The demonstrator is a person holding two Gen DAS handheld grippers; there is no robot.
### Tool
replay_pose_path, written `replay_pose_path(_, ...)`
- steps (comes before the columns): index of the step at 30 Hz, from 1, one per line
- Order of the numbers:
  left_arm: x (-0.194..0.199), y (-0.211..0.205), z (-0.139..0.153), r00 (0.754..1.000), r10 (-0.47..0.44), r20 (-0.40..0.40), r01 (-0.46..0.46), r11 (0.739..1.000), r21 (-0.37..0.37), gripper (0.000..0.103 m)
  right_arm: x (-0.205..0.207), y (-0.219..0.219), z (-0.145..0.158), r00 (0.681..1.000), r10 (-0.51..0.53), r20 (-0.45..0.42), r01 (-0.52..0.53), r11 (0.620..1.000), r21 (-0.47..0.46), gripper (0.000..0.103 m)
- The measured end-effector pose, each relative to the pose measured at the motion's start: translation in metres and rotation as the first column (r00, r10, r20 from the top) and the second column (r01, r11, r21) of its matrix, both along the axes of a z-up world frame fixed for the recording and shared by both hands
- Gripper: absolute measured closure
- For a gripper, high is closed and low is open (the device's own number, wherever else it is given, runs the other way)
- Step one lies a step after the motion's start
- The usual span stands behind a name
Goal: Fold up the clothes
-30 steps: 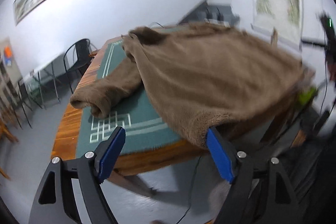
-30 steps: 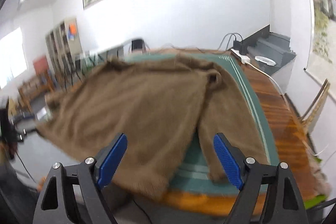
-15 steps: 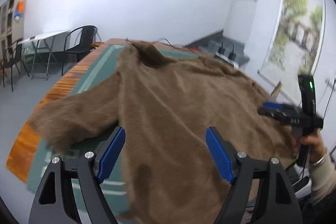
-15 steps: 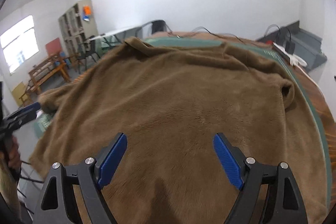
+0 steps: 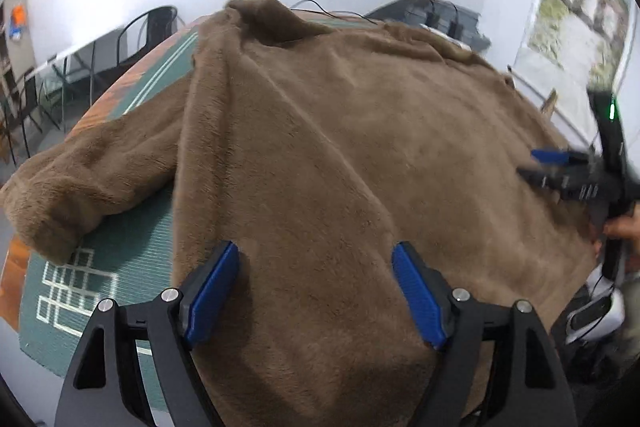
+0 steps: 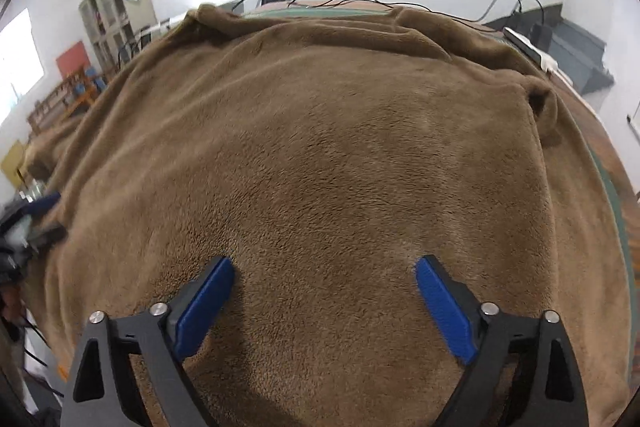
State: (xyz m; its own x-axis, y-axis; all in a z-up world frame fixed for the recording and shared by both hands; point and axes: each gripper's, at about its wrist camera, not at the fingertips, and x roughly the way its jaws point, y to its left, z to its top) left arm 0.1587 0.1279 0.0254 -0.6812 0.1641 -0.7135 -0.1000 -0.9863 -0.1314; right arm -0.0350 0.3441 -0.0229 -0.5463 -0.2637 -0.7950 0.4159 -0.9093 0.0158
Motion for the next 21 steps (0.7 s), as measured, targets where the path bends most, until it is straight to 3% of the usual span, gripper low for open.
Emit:
replay_pose_path(3,-0.008,-0.013,0.022,0.998,0.046,-0.044,-0.045,0.999,0.022,0.021,0.002,-0.004,0.0,1.0,0.004,-0.016,-0.004,1.0,0.02,0.007)
replay_pose_path(8,-0.03,-0.019,0.041,0.995,0.089,-0.051,-0.089,0.996,0.011,0.021,0.003,0.007,0.022,0.998,-0.022,-0.061,0.018,0.997,-0.071,0.007)
replay_pose_path(11,-0.039,-0.015,0.027,0.994,0.106,-0.005,-0.106,0.994,-0.015,0.021,-0.002,0.006,0.034,0.995,-0.018,-0.097,0.01,0.997,-0.082,0.007)
replay_pose_path(16,-0.035,-0.035,-0.012,0.98,0.168,0.107,-0.171,0.985,0.017,0.021,-0.017,-0.008,0.006,1.0,0.007,-0.021,-0.007,1.0,-0.028,0.007)
replay_pose_path(21,-0.02,-0.054,-0.015,0.973,0.21,0.091,-0.212,0.977,0.009,0.02,-0.014,-0.008,0.0,1.0,0.018,-0.009,-0.018,1.0,-0.022,0.006)
